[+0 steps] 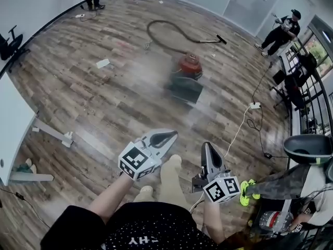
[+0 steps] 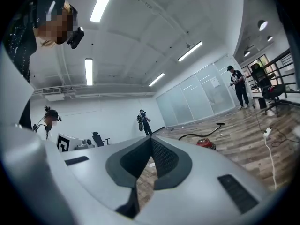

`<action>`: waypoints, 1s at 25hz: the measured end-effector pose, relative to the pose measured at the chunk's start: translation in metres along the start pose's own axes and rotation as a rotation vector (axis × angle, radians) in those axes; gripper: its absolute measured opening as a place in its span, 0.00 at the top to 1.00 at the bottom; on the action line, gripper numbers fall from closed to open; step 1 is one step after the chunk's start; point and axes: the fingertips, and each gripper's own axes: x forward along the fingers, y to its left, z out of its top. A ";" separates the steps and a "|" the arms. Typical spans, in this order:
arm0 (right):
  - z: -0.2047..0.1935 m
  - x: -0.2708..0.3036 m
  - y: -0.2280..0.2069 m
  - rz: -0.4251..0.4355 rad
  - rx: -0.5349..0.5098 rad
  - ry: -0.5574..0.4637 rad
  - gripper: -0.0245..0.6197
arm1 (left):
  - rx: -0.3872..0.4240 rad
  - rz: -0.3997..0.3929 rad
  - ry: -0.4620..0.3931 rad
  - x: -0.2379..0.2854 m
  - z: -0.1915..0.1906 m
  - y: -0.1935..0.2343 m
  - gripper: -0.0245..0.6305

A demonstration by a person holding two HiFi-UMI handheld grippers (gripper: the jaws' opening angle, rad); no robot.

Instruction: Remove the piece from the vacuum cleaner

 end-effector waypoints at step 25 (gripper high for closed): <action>0.083 0.249 -0.266 -0.037 0.032 -0.030 0.95 | -0.029 0.022 0.052 0.285 0.009 0.245 0.95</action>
